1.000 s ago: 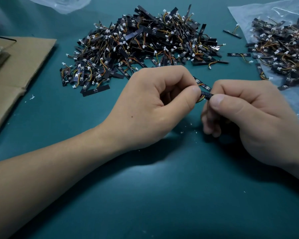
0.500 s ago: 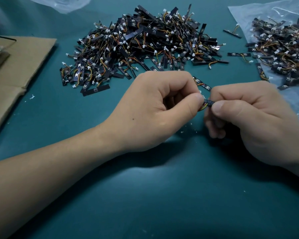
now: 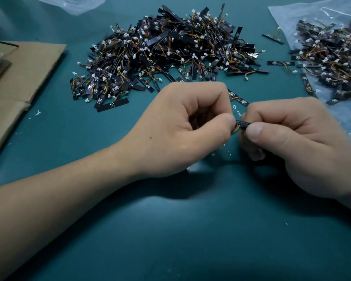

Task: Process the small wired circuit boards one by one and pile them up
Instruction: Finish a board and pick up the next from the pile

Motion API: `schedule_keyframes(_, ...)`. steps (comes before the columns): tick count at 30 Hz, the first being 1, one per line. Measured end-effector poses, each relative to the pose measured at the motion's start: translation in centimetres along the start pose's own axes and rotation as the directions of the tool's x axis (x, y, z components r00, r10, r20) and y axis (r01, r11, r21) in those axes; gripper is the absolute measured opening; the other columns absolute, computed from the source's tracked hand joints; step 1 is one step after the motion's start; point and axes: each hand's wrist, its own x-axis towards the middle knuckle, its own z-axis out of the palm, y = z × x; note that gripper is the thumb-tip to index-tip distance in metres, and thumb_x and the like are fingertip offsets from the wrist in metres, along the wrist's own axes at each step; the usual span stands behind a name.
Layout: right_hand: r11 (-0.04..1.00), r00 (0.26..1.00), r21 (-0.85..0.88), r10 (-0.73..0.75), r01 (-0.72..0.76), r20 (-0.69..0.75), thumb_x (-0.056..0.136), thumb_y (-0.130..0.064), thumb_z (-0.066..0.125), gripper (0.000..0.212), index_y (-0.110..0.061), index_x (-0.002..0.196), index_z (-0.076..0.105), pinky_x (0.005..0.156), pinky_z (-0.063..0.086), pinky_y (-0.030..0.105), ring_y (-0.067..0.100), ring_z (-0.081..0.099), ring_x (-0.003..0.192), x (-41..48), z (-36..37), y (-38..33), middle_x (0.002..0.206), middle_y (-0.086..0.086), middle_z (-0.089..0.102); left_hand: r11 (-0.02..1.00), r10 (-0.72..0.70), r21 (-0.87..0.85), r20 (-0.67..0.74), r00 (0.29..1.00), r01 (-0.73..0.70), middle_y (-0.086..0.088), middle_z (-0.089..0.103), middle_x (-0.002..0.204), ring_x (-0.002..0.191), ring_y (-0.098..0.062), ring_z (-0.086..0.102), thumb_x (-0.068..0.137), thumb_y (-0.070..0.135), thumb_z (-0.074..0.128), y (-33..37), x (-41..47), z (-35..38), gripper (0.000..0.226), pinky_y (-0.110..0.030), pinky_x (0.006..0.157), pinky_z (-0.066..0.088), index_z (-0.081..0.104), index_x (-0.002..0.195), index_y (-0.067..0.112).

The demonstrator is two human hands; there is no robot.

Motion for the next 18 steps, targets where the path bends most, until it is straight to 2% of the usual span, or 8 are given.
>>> schedule_keyframes(3,1.0,1.0,0.012,0.005,-0.005,0.001,0.091,-0.029,0.049,0.033,-0.013,0.063,0.056,0.057,0.038,0.024,0.019,0.05,0.055,-0.02,0.02,0.06,0.058,-0.001,0.055,1.0,-0.011,-0.024,0.0,1.0,0.011,-0.011,0.053,0.058,0.051,-0.007,0.042,0.09,0.001,0.059,-0.04,0.09,0.02,0.019,-0.018,0.051,0.034,0.057,0.071,0.0)
schedule_keyframes(8,1.0,1.0,-0.001,0.006,-0.006,0.005,0.09,-0.028,0.048,0.033,-0.012,0.062,0.058,0.057,0.039,0.025,0.019,0.051,0.057,-0.06,-0.11,-0.01,0.058,0.0,0.057,1.0,0.003,-0.023,0.012,1.0,-0.003,-0.008,0.053,0.057,0.051,-0.013,0.043,0.09,0.001,0.061,-0.18,0.02,0.11,0.019,-0.019,0.051,0.035,0.059,0.072,-0.003)
schedule_keyframes(12,1.0,1.0,-0.029,-0.001,0.002,0.03,0.092,-0.029,0.048,0.033,-0.015,0.064,0.058,0.057,0.037,0.021,0.015,0.048,0.056,-0.02,-0.01,-0.16,0.059,0.0,0.055,0.997,-0.008,-0.076,0.041,0.999,0.011,-0.011,0.05,0.056,0.051,-0.008,0.039,0.088,0.0,0.058,-0.23,0.13,-0.23,0.02,-0.02,0.05,0.033,0.054,0.069,-0.003)
schedule_keyframes(16,0.998,0.998,-0.06,-0.01,0.014,0.056,0.093,-0.032,0.05,0.032,-0.021,0.065,0.057,0.055,0.038,0.024,0.016,0.047,0.055,-0.03,0.13,-0.39,0.058,0.0,0.054,0.995,-0.008,-0.103,0.075,0.997,0.016,-0.018,0.047,0.055,0.05,-0.019,0.038,0.085,-0.001,0.056,-0.38,0.21,-0.46,0.022,-0.025,0.05,0.031,0.048,0.065,-0.004)
schedule_keyframes(18,0.998,0.997,-0.056,-0.019,0.023,0.069,0.095,-0.035,0.049,0.036,-0.018,0.063,0.054,0.054,0.037,0.029,0.019,0.044,0.054,-0.08,0.1,-0.4,0.057,0.001,0.051,0.991,-0.018,-0.131,0.065,0.998,0.027,-0.02,0.047,0.055,0.05,-0.022,0.037,0.084,0.001,0.057,-0.47,0.27,-0.53,0.022,-0.027,0.05,0.031,0.047,0.064,-0.004)
